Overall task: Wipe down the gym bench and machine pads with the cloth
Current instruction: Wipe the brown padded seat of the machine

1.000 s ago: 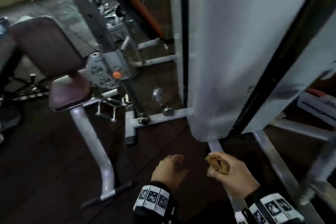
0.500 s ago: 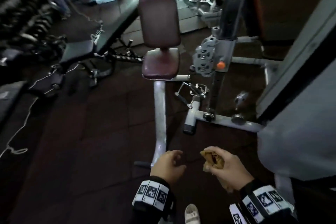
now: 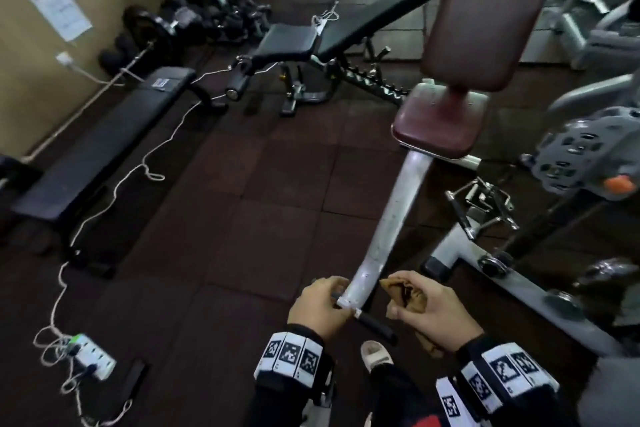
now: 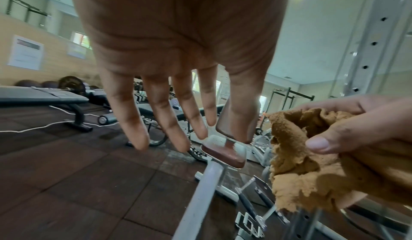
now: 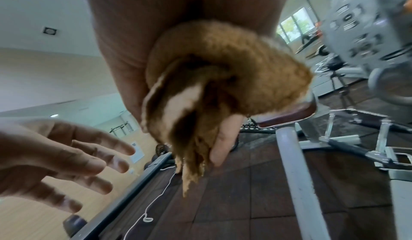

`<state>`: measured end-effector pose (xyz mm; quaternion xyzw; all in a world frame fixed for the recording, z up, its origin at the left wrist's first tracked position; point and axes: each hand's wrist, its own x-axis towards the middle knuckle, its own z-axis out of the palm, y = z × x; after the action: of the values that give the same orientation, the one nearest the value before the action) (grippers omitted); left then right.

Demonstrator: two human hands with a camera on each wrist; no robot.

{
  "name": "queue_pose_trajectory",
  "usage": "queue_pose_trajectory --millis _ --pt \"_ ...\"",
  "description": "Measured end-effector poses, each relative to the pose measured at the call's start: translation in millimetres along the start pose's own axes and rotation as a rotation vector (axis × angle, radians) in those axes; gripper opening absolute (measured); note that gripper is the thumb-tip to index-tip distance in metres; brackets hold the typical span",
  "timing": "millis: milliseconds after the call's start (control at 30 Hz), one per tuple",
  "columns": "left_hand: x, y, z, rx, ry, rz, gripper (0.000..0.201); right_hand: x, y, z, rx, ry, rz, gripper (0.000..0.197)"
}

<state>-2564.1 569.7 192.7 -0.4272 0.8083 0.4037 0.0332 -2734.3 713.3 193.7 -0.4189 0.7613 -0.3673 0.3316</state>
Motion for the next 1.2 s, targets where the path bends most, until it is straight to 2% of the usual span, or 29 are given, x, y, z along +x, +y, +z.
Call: queue_pose_trajectory --millis 233,400,600,800,1033,1200 --pt "59 -9 -35 -0.059 0.098 -0.108 0.047 116 -15 -2 -0.053 -0.177 -0.111 0.053" --pt "96 -19 -63 -0.121 0.208 -0.199 0.045 193 -37 -2 -0.104 -0.317 -0.194 0.047" --pt "130 -42 -105 -0.163 0.263 -0.247 0.044 253 -66 19 -0.137 -0.363 -0.207 0.045" --pt "181 -87 -173 -0.127 0.243 -0.245 0.043 323 -98 64 -0.106 -0.297 -0.274 0.047" --pt "247 -146 -274 -0.051 0.16 -0.156 0.042 406 -142 125 -0.102 -0.188 -0.172 0.049" --pt "290 -170 -320 -0.007 0.091 -0.116 0.042 448 -168 144 -0.095 -0.125 -0.135 0.052"
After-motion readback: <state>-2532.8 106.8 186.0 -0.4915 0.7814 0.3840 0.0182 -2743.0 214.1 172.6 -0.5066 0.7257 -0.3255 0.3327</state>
